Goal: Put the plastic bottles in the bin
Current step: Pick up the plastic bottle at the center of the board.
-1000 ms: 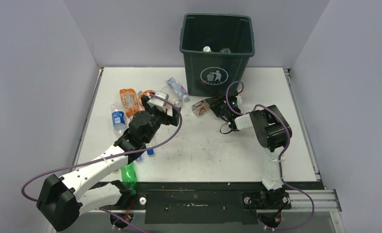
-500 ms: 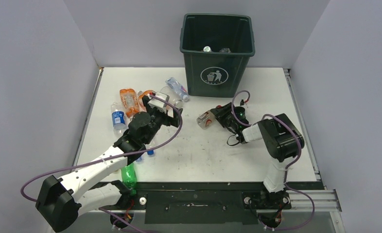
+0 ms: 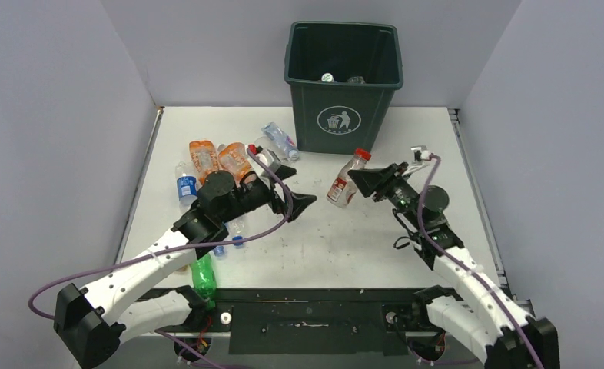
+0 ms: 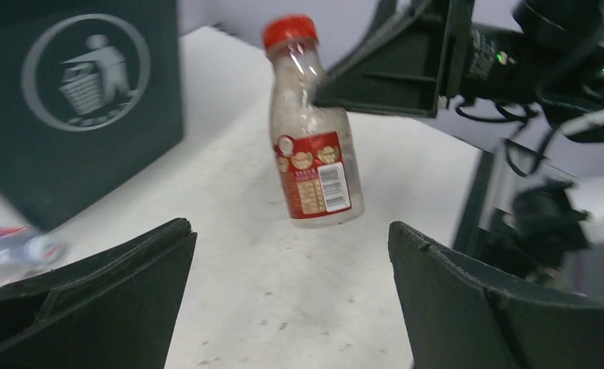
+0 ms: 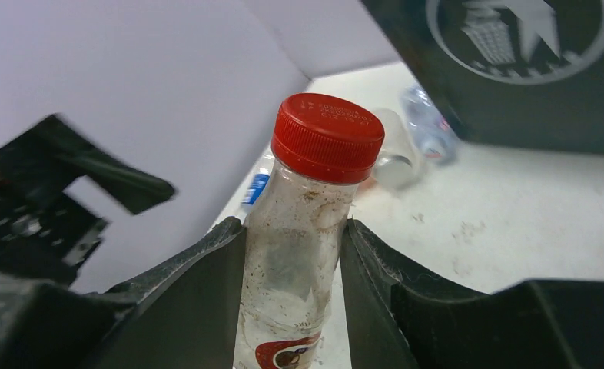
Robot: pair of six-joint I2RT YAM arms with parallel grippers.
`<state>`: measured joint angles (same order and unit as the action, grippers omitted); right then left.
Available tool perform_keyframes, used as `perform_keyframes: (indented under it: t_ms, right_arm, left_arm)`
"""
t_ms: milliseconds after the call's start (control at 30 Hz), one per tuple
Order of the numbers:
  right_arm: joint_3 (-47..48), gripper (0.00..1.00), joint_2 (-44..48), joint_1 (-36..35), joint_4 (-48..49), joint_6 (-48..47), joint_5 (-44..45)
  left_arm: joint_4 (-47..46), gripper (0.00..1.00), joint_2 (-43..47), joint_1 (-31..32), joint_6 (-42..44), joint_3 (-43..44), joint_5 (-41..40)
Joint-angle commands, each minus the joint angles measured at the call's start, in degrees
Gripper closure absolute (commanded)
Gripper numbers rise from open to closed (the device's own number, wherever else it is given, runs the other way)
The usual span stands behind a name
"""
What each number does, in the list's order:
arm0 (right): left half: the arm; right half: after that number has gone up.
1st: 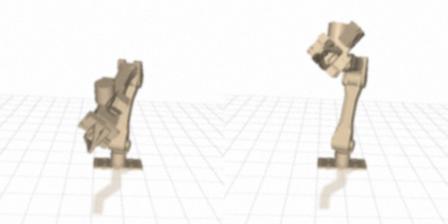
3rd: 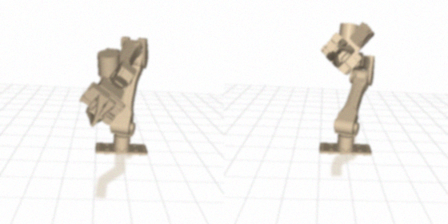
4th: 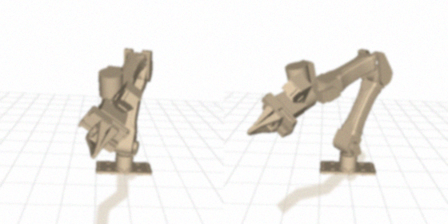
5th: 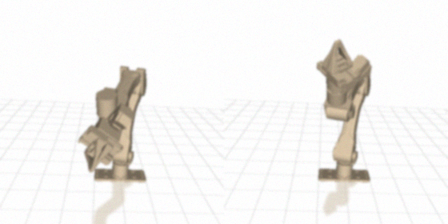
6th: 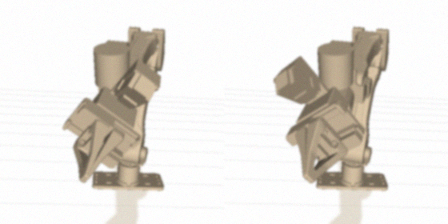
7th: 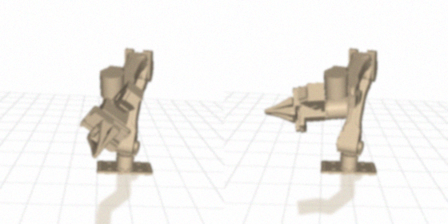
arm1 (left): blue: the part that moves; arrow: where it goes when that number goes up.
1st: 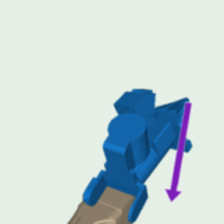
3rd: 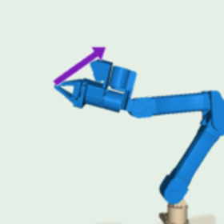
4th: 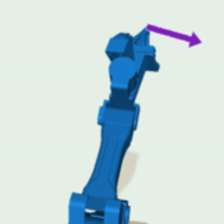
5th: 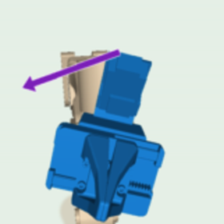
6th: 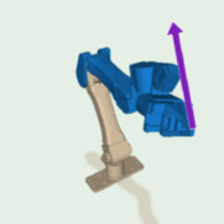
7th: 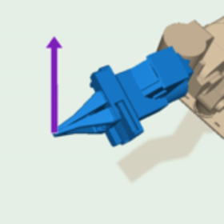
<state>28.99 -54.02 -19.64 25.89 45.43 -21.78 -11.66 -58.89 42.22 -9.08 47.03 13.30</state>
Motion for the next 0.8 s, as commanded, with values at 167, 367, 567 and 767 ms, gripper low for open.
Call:
perform_keyframes:
  t_ms: [167, 367, 567, 767]
  right_arm:
    - [0.5, 0.95, 16.0, -2.9, 3.6, -4.5, -19.5]
    - [-0.6, 0.95, 15.3, -4.0, 16.7, 3.4, -24.3]
    - [-0.7, 0.95, 12.8, -7.1, 26.7, 7.3, -25.0]
    - [0.8, 0.95, 11.6, -14.2, 21.3, -1.3, -20.4]
  left_arm:
    - [-13.5, 0.04, -0.2, 1.1, -11.6, 0.1, 28.9]
    - [-24.9, 0.04, -1.2, 1.2, -20.0, -2.7, 34.7]
    - [-26.7, 0.04, -3.2, 2.2, -22.8, -2.1, 37.7]
    - [-28.6, 0.04, -5.1, 2.7, -26.2, -1.4, 39.5]
